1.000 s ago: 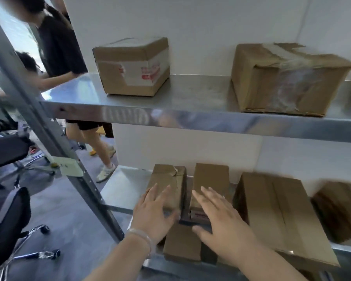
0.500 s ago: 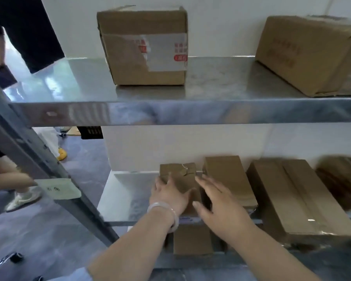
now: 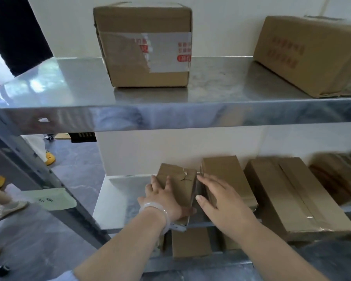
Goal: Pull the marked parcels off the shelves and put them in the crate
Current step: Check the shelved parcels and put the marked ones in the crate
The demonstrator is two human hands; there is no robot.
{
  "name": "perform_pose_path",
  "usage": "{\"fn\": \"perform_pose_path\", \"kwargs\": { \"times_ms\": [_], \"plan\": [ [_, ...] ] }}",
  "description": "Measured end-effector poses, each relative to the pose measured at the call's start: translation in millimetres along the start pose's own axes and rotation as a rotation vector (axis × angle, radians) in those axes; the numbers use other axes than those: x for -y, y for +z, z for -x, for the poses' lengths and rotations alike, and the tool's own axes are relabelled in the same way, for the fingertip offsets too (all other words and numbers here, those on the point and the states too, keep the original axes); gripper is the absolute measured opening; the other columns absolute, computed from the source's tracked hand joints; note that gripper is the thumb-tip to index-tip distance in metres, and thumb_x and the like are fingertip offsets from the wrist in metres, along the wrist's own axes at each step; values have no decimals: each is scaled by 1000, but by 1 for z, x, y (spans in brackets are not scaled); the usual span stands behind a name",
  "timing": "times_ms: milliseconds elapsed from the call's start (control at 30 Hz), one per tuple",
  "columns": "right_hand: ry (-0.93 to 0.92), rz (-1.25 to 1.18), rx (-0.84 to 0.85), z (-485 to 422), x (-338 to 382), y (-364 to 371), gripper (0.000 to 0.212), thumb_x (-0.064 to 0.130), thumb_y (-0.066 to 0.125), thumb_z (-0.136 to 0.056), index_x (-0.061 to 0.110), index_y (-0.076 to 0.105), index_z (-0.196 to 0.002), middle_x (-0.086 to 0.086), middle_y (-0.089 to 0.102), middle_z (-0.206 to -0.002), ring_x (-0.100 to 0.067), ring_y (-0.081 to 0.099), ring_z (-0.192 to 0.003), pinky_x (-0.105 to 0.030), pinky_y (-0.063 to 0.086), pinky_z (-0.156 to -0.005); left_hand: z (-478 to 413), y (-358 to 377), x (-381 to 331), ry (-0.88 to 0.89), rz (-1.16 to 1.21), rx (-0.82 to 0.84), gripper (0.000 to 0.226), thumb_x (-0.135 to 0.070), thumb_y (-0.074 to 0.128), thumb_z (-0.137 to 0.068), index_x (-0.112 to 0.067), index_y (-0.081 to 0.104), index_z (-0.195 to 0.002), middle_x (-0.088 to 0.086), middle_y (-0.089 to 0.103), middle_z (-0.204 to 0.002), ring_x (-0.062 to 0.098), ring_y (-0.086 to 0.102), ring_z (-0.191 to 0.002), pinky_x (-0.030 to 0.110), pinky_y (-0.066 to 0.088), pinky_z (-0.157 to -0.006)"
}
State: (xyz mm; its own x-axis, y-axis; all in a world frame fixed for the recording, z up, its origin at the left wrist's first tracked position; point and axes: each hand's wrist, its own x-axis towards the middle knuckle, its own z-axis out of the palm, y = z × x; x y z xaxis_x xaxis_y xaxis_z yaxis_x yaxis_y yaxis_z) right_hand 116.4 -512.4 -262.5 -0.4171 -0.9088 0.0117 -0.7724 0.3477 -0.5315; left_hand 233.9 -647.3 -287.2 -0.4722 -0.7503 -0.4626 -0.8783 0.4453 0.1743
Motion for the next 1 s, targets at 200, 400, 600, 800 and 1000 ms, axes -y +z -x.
{"fn": "perform_pose_path", "kwargs": {
  "times_ms": [200, 400, 600, 800, 1000],
  "plan": [
    [0, 18, 25, -4, 1, 4, 53, 52, 44, -96, 45, 31, -146, 24, 24, -155, 1, 18, -141, -19, 15, -110, 6, 2, 11, 44, 118, -91, 109, -80, 55, -62, -45, 3, -152, 7, -3, -163, 33, 7, -148, 50, 31, -112],
    [28, -99, -31, -11, 1, 5, 56, 57, 46, -91, 52, 27, -144, 27, 31, -148, 10, 23, -130, -20, 24, -105, 17, -17, 43, 167, 728, -184, 85, -69, 62, -50, -53, 38, -130, 2, 40, -142, 25, 43, -128, 45, 41, -107],
    [192, -541, -11, -15, 18, 9, 64, 52, 57, -90, 43, 30, -147, 18, 44, -145, 1, 41, -126, -24, 38, -101, 32, -23, 45, 318, 1332, -101, 62, -35, 78, -74, -43, 48, -127, 0, 70, -113, 16, 72, -93, 27, 58, -74],
    [211, -897, -73, -8, 35, 0, 29, 31, 57, -96, 58, 62, -106, 33, 63, -115, 6, 56, -113, -22, 45, -98, 38, -20, 50, 262, 1202, -198, 41, -30, 60, -94, -25, 57, -134, -4, 63, -127, 2, 62, -109, 23, 53, -90],
    [141, -843, -28, 7, 51, 9, 30, 32, 53, -98, 48, 61, -121, 36, 54, -121, 20, 47, -114, -1, 39, -85, 47, -13, 51, 259, 1062, -285, 87, -57, 71, -76, -40, 25, -149, -22, 61, -109, -3, 64, -95, 23, 57, -77]
  ]
}}
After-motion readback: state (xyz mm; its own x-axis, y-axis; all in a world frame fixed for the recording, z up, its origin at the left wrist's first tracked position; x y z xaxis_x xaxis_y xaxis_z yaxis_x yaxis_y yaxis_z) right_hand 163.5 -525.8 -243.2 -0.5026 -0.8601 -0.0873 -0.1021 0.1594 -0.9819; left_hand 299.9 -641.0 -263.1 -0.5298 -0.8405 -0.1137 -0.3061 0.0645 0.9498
